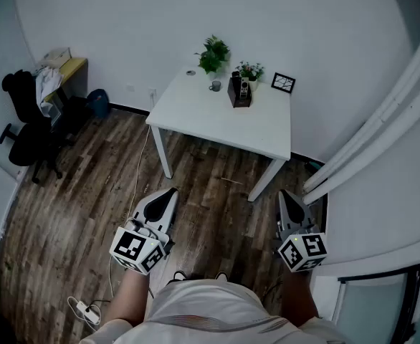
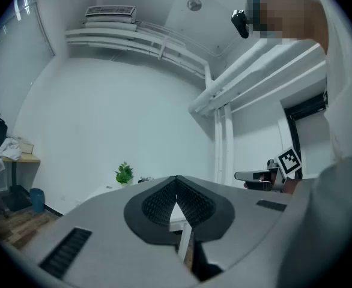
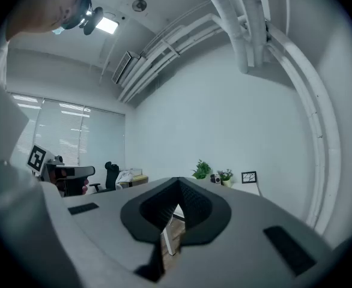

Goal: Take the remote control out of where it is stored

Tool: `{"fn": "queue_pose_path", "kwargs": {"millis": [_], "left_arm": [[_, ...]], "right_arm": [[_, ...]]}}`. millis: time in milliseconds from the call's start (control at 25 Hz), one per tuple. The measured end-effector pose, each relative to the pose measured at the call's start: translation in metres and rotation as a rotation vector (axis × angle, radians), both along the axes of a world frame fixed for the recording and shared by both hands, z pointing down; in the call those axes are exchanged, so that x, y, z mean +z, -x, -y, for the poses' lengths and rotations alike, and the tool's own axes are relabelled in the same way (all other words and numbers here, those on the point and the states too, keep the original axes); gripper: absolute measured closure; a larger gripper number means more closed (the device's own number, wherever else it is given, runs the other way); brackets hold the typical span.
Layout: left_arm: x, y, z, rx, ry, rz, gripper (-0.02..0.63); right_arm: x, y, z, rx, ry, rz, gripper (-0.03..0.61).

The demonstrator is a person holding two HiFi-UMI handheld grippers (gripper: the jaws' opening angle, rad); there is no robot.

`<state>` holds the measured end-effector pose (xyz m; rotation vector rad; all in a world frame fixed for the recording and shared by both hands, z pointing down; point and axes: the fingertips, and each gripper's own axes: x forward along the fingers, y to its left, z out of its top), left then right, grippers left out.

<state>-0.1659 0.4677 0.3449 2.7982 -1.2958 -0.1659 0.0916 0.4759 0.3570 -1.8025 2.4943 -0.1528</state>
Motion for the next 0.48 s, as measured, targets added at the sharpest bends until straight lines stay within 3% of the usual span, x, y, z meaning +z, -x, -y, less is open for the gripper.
{"fn": "queue_pose_path", "kwargs": {"millis": [480], "left_arm": [[-0.0002,0.0061,-0.0086,-0.004,0.006,0.008,0.606]], "right_arm": [[-0.0006,0.0097,-0.004,-0.002,0.008,-0.007,0.566]]}}
